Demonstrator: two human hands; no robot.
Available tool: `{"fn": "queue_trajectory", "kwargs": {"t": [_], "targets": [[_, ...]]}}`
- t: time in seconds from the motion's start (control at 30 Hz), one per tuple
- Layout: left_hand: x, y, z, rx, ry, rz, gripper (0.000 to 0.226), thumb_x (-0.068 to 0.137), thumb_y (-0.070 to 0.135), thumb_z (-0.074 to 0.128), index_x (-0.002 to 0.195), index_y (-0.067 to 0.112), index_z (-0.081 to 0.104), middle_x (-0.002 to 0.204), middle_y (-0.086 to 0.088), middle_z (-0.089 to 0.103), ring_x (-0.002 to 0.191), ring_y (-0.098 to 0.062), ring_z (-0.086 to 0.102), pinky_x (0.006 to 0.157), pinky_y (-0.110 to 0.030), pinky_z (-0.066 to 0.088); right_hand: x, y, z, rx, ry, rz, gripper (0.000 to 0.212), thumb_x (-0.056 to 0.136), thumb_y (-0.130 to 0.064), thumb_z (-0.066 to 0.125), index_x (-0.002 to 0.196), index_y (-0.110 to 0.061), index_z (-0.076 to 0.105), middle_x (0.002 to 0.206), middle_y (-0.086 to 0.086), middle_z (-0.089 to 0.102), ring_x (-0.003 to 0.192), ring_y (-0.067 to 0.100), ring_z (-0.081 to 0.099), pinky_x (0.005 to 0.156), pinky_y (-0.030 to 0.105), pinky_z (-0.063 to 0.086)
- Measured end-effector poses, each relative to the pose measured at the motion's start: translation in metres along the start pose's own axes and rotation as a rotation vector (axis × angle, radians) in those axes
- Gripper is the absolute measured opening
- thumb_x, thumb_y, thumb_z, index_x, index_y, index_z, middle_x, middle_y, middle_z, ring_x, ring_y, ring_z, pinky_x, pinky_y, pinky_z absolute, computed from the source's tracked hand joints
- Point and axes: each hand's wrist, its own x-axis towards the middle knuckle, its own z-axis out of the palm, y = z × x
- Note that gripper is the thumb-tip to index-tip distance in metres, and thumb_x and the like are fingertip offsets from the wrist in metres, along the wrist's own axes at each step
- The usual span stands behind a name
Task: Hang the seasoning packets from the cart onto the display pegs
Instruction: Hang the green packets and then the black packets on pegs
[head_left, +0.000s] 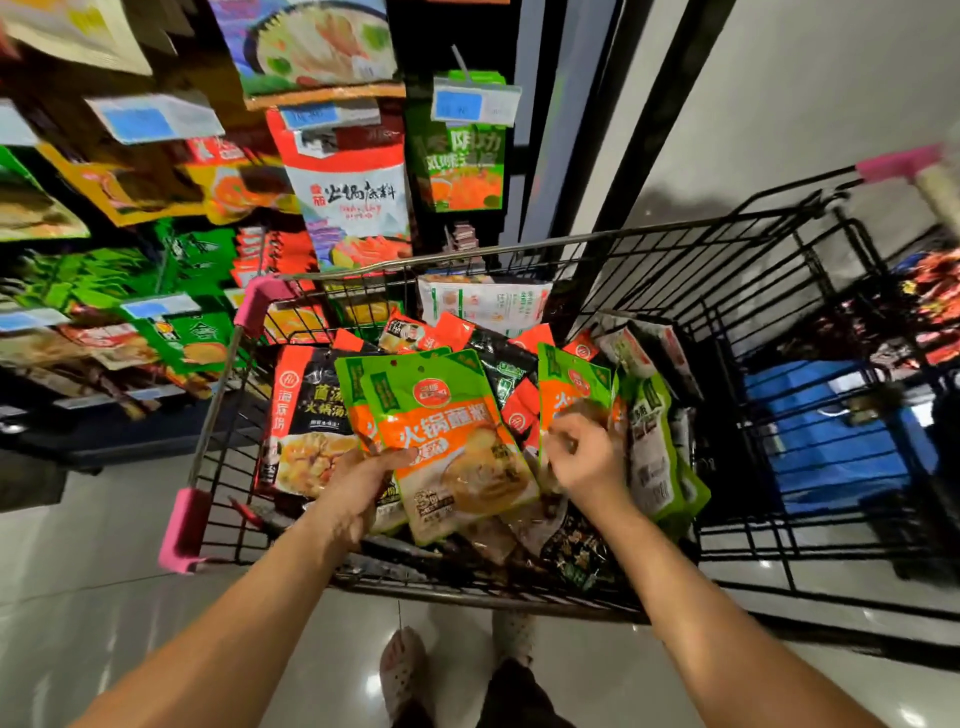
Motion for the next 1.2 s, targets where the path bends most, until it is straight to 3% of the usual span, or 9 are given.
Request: {"fn": "queue_trajectory", "kwargs": {"t": [0.17,0.33,0.57,0.73,0.83,0.93,1.07,1.13,1.2], "targets": [[0.003,-0.005,-0.006,0.011,0.007,0.043,0.026,0.089,0.007,0.074,0.115,0.005,0.070,0.113,-0.006,0.077,0.102,-0.022,0.074,0.085,-0.036,0.055,0.033,-0.012,0.004,-0.435,-0.103,0.200,0.074,0.087,-0.055,0.071,0.138,-0.006,0.049,0.123,0.016,0.067,0.118,0.036,0.064,0.097,0.040,0.047],[0.004,-0.007,-0.008,-0.059,0.055,0.036,0.026,0.089,0.005,0.073,0.115,0.005,0.069,0.114,-0.011,0.076,0.099,-0.022,0.075,0.091,-0.041,0.057,0.039,-0.009,-0.002,-0.577,-0.045,0.159,0.030,0.099,-0.025,0.058,0.120,-0.003,0.057,0.114,0.023,0.070,0.111,0.039,0.067,0.097,0.042,0.049],[-0.008,0.000,0.002,-0.106,0.119,0.055,0.009,0.091,0.000,0.070,0.096,0.008,0.068,0.082,0.003,0.076,0.065,-0.005,0.073,0.053,-0.018,0.055,0.021,-0.046,-0.027,-0.352,0.159,-0.101,0.019,0.098,-0.012,0.055,0.080,-0.013,0.049,0.074,0.013,0.060,0.074,0.040,0.063,0.059,0.037,0.038],[-0.008,-0.001,0.001,-0.120,0.116,0.055,0.011,0.089,0.001,0.073,0.097,0.008,0.069,0.078,0.005,0.078,0.067,-0.005,0.074,0.064,-0.021,0.059,-0.022,-0.111,0.020,-0.502,-0.033,-0.380,0.018,0.097,-0.021,0.057,0.109,-0.009,0.064,0.110,0.011,0.063,0.096,0.037,0.063,0.071,0.042,0.042],[-0.007,-0.002,0.001,-0.124,0.140,0.063,0.009,0.090,0.000,0.072,0.094,0.008,0.069,0.072,0.008,0.076,0.061,-0.001,0.071,0.052,-0.012,0.051,-0.028,-0.112,0.052,-0.441,-0.252,-0.285,0.024,0.099,-0.036,0.057,0.106,-0.019,0.071,0.107,0.004,0.064,0.101,0.033,0.064,0.077,0.038,0.049],[-0.011,-0.001,0.003,-0.154,0.139,0.046,0.013,0.092,-0.002,0.069,0.089,0.011,0.067,0.081,0.004,0.078,0.062,-0.005,0.072,0.057,-0.020,0.053,-0.008,-0.089,0.046,-0.249,-0.172,-0.143,0.018,0.099,-0.031,0.060,0.106,-0.022,0.074,0.108,0.001,0.065,0.107,0.028,0.062,0.079,0.034,0.045],[-0.013,0.002,0.003,-0.151,0.088,0.040,0.007,0.099,0.011,0.062,0.099,0.011,0.070,0.089,0.000,0.079,0.075,-0.005,0.074,0.078,-0.026,0.056,0.021,-0.052,0.044,-0.115,-0.276,0.149,0.082,0.086,-0.048,0.077,0.152,-0.016,0.041,0.146,0.009,0.051,0.138,0.033,0.047,0.111,0.048,0.043],[-0.015,0.003,0.002,-0.153,0.014,0.048,0.024,0.103,0.032,0.056,0.113,0.017,0.071,0.103,0.001,0.079,0.093,-0.008,0.074,0.094,-0.035,0.051,0.016,-0.049,0.054,-0.011,-0.309,0.236,0.081,0.082,-0.056,0.078,0.146,-0.017,0.048,0.139,0.007,0.059,0.132,0.034,0.055,0.108,0.046,0.047],[-0.019,0.004,0.002,-0.135,-0.076,0.067,0.038,0.098,0.047,0.057,0.124,0.021,0.067,0.113,0.004,0.077,0.104,-0.009,0.072,0.092,-0.033,0.049,0.007,-0.046,0.065,0.002,-0.252,0.203,0.059,0.078,-0.063,0.077,0.119,-0.024,0.062,0.115,-0.001,0.070,0.111,0.028,0.067,0.095,0.044,0.054]]}}
